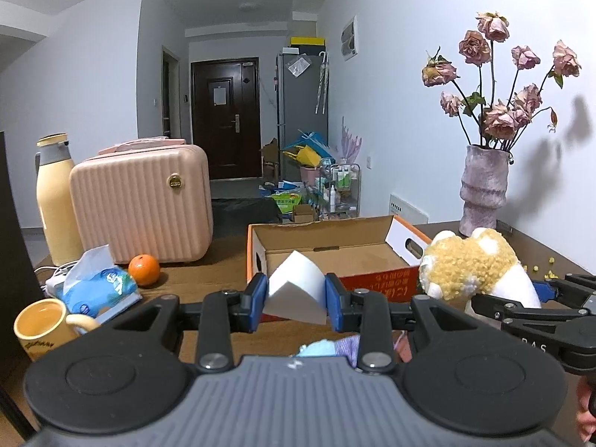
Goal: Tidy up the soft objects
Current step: 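Carry the sponge and plush lamb with both tools toward the cardboard box, then open both tools to drop the lamb and sponge into the box, then withdraw both tools from the box back over the remaining items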
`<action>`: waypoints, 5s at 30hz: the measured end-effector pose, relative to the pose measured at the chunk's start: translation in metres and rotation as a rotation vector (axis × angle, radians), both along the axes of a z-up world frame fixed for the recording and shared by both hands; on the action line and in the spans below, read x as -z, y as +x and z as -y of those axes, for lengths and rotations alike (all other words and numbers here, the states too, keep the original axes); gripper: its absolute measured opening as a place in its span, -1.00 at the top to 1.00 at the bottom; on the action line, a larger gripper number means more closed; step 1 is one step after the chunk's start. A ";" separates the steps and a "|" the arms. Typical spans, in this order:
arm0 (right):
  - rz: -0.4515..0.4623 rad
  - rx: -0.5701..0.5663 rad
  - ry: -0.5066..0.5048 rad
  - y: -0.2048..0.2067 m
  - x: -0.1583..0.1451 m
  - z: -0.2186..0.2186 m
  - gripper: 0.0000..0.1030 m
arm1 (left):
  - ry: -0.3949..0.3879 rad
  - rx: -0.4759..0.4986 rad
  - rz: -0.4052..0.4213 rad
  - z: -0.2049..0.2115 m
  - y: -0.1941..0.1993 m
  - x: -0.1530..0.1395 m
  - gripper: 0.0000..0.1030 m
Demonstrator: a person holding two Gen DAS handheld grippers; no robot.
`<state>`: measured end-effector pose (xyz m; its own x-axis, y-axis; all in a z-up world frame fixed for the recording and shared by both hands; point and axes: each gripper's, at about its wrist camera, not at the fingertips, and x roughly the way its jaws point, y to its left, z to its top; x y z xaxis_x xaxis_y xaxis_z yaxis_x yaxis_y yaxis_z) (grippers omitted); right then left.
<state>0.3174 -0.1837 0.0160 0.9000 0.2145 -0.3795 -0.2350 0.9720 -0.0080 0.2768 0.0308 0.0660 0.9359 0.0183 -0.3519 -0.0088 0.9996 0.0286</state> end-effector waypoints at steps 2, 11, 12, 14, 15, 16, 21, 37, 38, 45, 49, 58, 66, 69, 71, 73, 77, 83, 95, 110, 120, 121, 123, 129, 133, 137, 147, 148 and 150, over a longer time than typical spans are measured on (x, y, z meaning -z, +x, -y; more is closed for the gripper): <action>0.004 0.002 0.004 0.006 -0.001 0.000 0.11 | -0.005 -0.001 0.005 0.000 0.008 0.000 0.34; 0.022 0.003 -0.010 0.038 -0.007 -0.009 0.11 | -0.037 0.006 0.018 -0.004 0.046 0.000 0.34; 0.025 0.003 -0.011 0.042 -0.007 -0.011 0.11 | -0.041 0.008 0.021 -0.005 0.051 0.000 0.34; 0.027 0.002 -0.014 0.051 -0.009 -0.013 0.11 | -0.043 0.007 0.023 -0.005 0.060 -0.001 0.34; 0.027 0.001 -0.015 0.055 -0.010 -0.014 0.11 | -0.046 0.009 0.021 -0.006 0.066 -0.001 0.34; 0.027 0.000 -0.019 0.058 -0.010 -0.016 0.11 | -0.049 0.011 0.019 -0.007 0.070 -0.001 0.34; 0.014 -0.001 -0.038 0.079 -0.009 -0.020 0.11 | -0.051 0.013 0.007 -0.008 0.095 0.001 0.34; 0.002 0.001 -0.071 0.146 -0.016 -0.019 0.10 | -0.055 -0.007 -0.017 -0.018 0.167 0.005 0.34; 0.000 0.002 -0.072 0.151 -0.016 -0.019 0.10 | -0.053 -0.010 -0.019 -0.018 0.172 0.006 0.34; -0.011 0.009 -0.080 0.182 -0.016 -0.020 0.10 | -0.046 -0.025 -0.040 -0.024 0.206 0.012 0.34; -0.033 0.009 -0.079 0.201 -0.012 -0.021 0.10 | -0.036 -0.028 -0.062 -0.024 0.224 0.019 0.34; -0.081 0.004 -0.091 0.235 0.001 -0.026 0.10 | 0.002 -0.016 -0.120 -0.020 0.262 0.038 0.34; -0.125 -0.002 -0.073 0.253 0.020 -0.025 0.10 | 0.025 -0.021 -0.175 -0.019 0.282 0.056 0.33; -0.133 0.016 -0.070 0.258 0.024 -0.025 0.02 | 0.035 -0.015 -0.185 -0.016 0.285 0.060 -0.01; -0.138 0.036 -0.074 0.260 0.026 -0.023 -0.28 | 0.048 -0.018 -0.193 -0.015 0.285 0.063 -0.65; -0.138 0.055 -0.086 0.260 0.025 -0.024 -0.97 | 0.049 -0.024 -0.178 -0.015 0.283 0.063 -0.95; -0.121 0.062 -0.068 0.255 0.019 -0.020 -1.00 | 0.029 -0.031 -0.146 -0.018 0.275 0.057 -1.00; -0.119 0.068 -0.074 0.251 0.015 -0.019 -1.00 | -0.007 -0.037 -0.157 -0.025 0.276 0.053 -1.00; -0.080 0.052 -0.073 0.233 0.002 -0.019 -1.00 | -0.017 -0.028 -0.116 -0.029 0.258 0.040 -1.00; -0.042 0.059 -0.064 0.186 -0.012 -0.008 -1.00 | -0.017 -0.017 -0.076 -0.032 0.214 0.025 -1.00; -0.047 0.056 -0.056 0.153 -0.010 -0.003 -1.00 | -0.022 -0.009 -0.073 -0.032 0.170 0.023 -1.00; -0.048 0.055 -0.057 0.150 -0.010 -0.003 -1.00 | -0.023 -0.008 -0.073 -0.031 0.166 0.022 -1.00; -0.049 0.051 -0.061 0.142 -0.009 -0.003 -1.00 | -0.025 -0.004 -0.074 -0.031 0.159 0.023 -1.00; -0.055 0.044 -0.064 0.120 -0.008 -0.001 -1.00 | -0.026 0.001 -0.079 -0.027 0.139 0.024 -1.00; -0.058 0.043 -0.063 0.104 -0.009 -0.001 -1.00 | -0.024 0.007 -0.080 -0.024 0.122 0.025 -1.00; -0.054 0.042 -0.060 0.088 -0.010 -0.002 -1.00 | -0.026 0.012 -0.081 -0.021 0.104 0.025 -1.00; -0.055 0.035 -0.048 0.044 -0.005 0.001 -1.00 | -0.054 0.016 -0.088 -0.015 0.060 0.028 -1.00; -0.055 0.036 -0.047 0.040 -0.004 0.001 -1.00 | -0.057 0.014 -0.088 -0.014 0.055 0.028 -1.00; -0.055 0.036 -0.043 0.031 -0.003 0.003 -1.00 | -0.063 0.009 -0.092 -0.013 0.047 0.030 -1.00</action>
